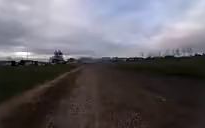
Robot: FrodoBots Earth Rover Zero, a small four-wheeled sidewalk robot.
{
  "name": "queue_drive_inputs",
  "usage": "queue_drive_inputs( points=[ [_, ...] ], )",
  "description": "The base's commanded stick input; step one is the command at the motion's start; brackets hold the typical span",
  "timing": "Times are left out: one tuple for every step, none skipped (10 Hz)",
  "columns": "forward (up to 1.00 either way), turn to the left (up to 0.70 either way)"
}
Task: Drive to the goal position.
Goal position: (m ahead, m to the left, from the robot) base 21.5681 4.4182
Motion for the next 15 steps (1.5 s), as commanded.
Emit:
queue_drive_inputs(
  points=[
    [0.85,0.09],
    [0.85,0.0],
    [0.85,0.0],
    [0.85,0.0],
    [0.85,0.0],
    [0.85,0.0],
    [0.85,0.0],
    [0.85,0.0],
    [0.85,0.0],
    [0.85,0.0],
    [0.85,0.0],
    [0.85,0.0],
    [0.85,-0.1],
    [0.85,-0.25],
    [0.85,-0.15]
  ],
)
